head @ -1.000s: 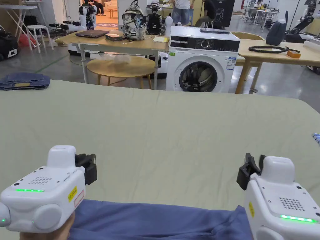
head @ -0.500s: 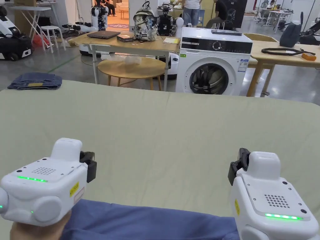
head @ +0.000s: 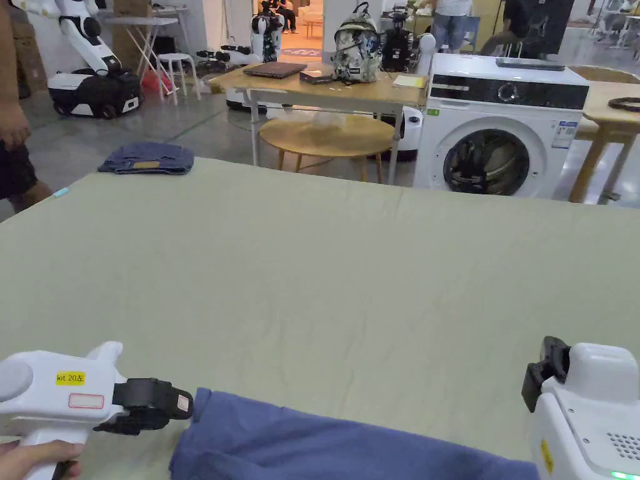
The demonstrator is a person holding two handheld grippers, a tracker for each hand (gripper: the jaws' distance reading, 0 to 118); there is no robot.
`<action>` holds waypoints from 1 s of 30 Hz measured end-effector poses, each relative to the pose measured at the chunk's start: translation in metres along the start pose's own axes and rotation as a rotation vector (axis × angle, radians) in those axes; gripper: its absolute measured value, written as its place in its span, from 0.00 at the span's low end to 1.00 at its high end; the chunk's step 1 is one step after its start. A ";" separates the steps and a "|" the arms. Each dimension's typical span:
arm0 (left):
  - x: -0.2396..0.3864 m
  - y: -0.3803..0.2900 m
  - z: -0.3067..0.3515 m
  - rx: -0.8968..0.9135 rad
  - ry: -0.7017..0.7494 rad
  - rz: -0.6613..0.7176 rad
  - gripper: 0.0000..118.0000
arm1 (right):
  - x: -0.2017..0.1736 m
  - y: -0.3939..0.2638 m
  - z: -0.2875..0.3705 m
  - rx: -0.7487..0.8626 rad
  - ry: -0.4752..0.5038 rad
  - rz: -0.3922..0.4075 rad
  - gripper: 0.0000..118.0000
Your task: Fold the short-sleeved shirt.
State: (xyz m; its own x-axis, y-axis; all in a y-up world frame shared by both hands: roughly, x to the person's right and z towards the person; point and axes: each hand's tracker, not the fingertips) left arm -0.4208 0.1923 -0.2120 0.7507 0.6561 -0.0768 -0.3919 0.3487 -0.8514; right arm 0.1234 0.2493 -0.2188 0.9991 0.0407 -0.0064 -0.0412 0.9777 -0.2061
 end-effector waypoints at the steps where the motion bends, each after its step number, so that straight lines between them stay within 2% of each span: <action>1: -0.009 0.002 -0.004 -0.028 -0.019 0.029 0.66 | -0.001 -0.002 0.000 -0.006 0.001 0.004 0.00; 3: -0.017 0.000 -0.014 -0.099 -0.116 0.113 0.66 | -0.001 -0.005 -0.001 -0.016 0.003 0.007 0.00; 5: -0.026 -0.001 -0.030 -0.141 -0.152 0.161 0.66 | -0.001 -0.008 -0.001 -0.029 0.004 0.010 0.00; 10: -0.030 -0.012 -0.062 -0.183 -0.339 0.175 0.65 | -0.001 -0.016 -0.005 -0.056 0.005 0.006 0.00; 13: -0.027 -0.015 -0.079 -0.196 -0.367 0.157 0.62 | -0.001 -0.019 -0.005 -0.067 0.006 0.004 0.00; 14: -0.027 -0.015 -0.083 -0.191 -0.367 0.157 0.55 | -0.001 -0.019 -0.005 -0.071 0.007 0.005 0.00; 16: -0.022 -0.015 -0.091 -0.175 -0.316 0.134 0.18 | -0.002 -0.021 -0.005 -0.078 0.011 0.006 0.00; 17: -0.018 -0.017 -0.096 -0.168 -0.258 0.106 0.09 | -0.002 -0.021 -0.005 -0.081 0.013 0.007 0.00; 19: 0.018 -0.032 -0.082 -0.176 -0.185 0.075 0.07 | -0.003 -0.022 -0.005 -0.085 0.013 0.010 0.00; 21: 0.020 -0.036 -0.080 -0.143 -0.232 0.107 0.04 | -0.003 -0.023 -0.005 -0.090 0.017 0.005 0.00; 25: 0.017 -0.030 -0.076 -0.101 -0.191 0.101 0.04 | -0.001 -0.024 -0.006 -0.096 0.018 0.006 0.00; 27: 0.046 -0.040 -0.068 -0.091 -0.174 0.100 0.04 | 0.000 -0.025 -0.007 -0.101 0.020 0.008 0.00; 30: 0.050 -0.035 -0.061 -0.075 -0.162 0.097 0.04 | 0.003 -0.024 -0.007 -0.104 0.017 0.007 0.00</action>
State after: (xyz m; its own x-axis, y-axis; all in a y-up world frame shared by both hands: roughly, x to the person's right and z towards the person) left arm -0.3366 0.1719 -0.2178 0.6135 0.7856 -0.0806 -0.4127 0.2320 -0.8808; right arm 0.1278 0.2240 -0.2208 0.9987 0.0434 -0.0252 -0.0490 0.9507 -0.3061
